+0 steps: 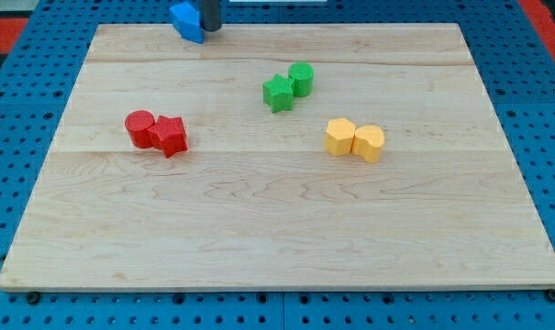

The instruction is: Push the green circle into the blue triangle

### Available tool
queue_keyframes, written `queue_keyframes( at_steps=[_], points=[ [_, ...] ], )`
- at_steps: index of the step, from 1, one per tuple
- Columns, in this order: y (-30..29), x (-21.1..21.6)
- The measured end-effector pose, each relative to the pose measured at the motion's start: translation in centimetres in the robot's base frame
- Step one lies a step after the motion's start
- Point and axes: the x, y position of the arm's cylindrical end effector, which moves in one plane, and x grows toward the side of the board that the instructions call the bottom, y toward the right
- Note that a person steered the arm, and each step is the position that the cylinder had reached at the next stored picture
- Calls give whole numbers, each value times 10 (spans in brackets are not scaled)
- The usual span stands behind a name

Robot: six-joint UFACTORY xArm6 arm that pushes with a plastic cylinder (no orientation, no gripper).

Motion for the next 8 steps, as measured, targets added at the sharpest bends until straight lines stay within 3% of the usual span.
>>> queue_keyframes(
  at_steps=[6, 8],
  points=[
    [-4, 0],
    [69, 25]
  ],
)
